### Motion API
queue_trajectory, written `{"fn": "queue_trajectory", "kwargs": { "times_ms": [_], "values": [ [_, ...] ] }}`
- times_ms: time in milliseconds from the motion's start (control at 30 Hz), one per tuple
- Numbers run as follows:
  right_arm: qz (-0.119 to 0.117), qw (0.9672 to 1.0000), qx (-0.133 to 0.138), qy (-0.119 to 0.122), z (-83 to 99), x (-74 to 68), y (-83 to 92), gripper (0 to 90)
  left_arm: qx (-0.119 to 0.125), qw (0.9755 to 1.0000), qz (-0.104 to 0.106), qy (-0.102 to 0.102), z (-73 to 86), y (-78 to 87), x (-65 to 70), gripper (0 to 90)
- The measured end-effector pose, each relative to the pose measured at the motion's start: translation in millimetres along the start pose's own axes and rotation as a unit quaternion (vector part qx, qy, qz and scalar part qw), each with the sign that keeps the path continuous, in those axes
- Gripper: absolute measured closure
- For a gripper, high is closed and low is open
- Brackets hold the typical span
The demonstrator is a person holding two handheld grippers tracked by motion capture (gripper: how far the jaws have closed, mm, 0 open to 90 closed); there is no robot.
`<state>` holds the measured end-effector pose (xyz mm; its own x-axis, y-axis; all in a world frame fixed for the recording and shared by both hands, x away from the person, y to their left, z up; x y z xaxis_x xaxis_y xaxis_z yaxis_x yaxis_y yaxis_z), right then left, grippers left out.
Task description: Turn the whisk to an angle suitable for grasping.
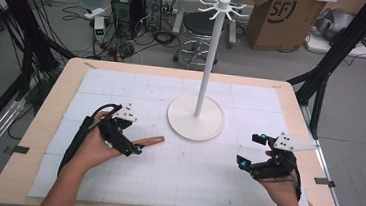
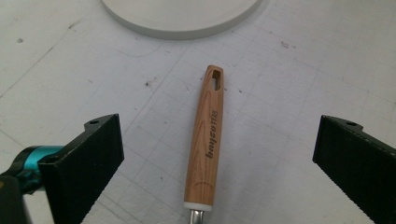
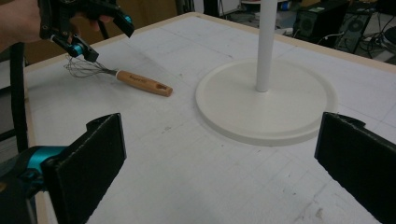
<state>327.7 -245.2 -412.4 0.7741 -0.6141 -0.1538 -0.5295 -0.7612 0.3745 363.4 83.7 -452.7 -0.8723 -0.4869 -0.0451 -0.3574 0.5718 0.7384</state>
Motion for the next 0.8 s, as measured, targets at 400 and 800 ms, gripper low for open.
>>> {"fn": "queue_trajectory", "kwargs": {
  "times_ms": [400,800],
  "values": [
    [0.002,1.0000,0.005,-0.001,-0.8,1.1,2.4,0.7,-0.066,0.9977,0.014,-0.006,13.5,-21.5,0.9,2.4],
    [0.000,1.0000,-0.002,-0.003,1.5,0.1,0.1,0.7,-0.124,0.9921,0.011,-0.014,30.7,-32.7,-2.3,17.5]
  ]
}}
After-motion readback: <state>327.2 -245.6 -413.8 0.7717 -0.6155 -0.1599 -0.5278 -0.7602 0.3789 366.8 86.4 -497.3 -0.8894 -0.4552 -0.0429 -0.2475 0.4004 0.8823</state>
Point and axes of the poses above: each handheld gripper's, and its own axes: y roughly backward along the jaws, z roughly out of its underside, x roughly to its right, the point moved 10 cm from there along -y, roughly forward along the jaws, and after that the axes turned 3 degrees about -y, right-handed, at the moved point
